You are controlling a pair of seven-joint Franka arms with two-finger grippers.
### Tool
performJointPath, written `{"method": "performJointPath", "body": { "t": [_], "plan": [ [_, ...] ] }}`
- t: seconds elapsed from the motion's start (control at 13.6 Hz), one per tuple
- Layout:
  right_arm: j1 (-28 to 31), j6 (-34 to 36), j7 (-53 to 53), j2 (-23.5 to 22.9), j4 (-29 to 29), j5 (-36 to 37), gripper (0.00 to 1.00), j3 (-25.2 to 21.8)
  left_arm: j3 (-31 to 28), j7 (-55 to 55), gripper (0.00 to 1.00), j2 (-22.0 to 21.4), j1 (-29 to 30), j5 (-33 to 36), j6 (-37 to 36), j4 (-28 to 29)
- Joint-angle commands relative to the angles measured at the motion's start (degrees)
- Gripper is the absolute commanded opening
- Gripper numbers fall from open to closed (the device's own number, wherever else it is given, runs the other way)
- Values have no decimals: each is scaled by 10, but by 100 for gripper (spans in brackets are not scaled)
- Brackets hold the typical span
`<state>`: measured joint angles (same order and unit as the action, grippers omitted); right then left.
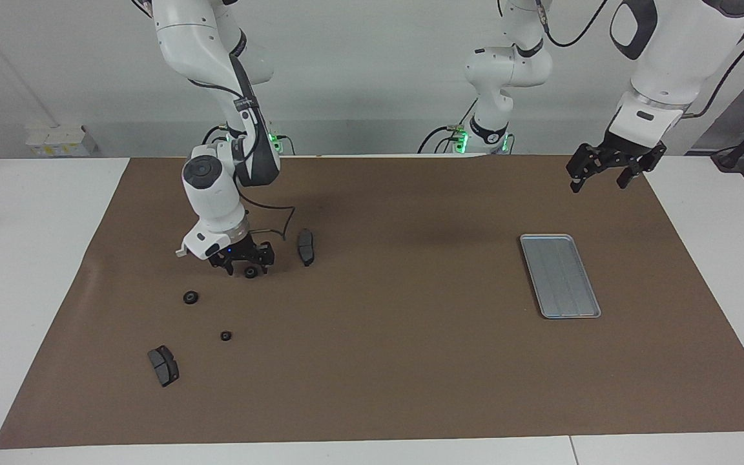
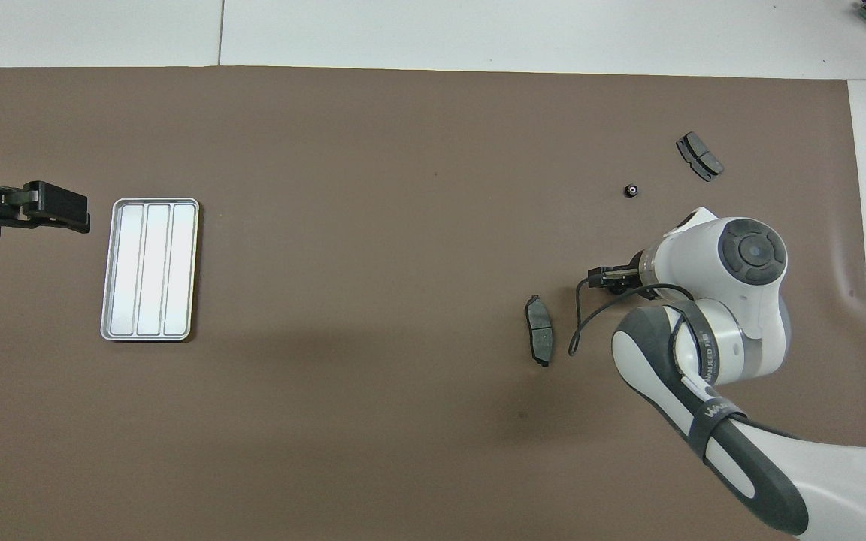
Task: Pick bearing gear from pile to tray
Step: 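Reach the right gripper into the pile and grasp a black bearing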
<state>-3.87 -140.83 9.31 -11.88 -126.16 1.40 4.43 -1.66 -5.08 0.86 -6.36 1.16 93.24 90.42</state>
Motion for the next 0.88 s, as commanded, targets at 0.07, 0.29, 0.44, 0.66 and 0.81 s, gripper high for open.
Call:
{"method": "performJointPath", "body": {
  "t": [0.07, 0.29, 0.44, 0.66, 0.81],
  "plan": [
    [1, -30, 27, 8, -29, 11, 75, 1, 0, 2, 100, -16, 1, 8, 8, 20],
    [1, -41, 30, 6, -30, 11, 59, 1, 1, 2, 100, -16, 1, 8, 8, 20],
    [1, -46, 31, 6, -29, 11, 42, 1, 1, 2, 100, -16, 2, 8, 8, 20],
    [0, -43, 31, 5, -23, 11, 0, 1, 0, 2, 100, -16, 2, 8, 8, 20],
    [-14, -18, 50, 6, 8, 11, 0, 1, 0, 2, 100, -16, 1, 8, 8, 20]
  ]
}}
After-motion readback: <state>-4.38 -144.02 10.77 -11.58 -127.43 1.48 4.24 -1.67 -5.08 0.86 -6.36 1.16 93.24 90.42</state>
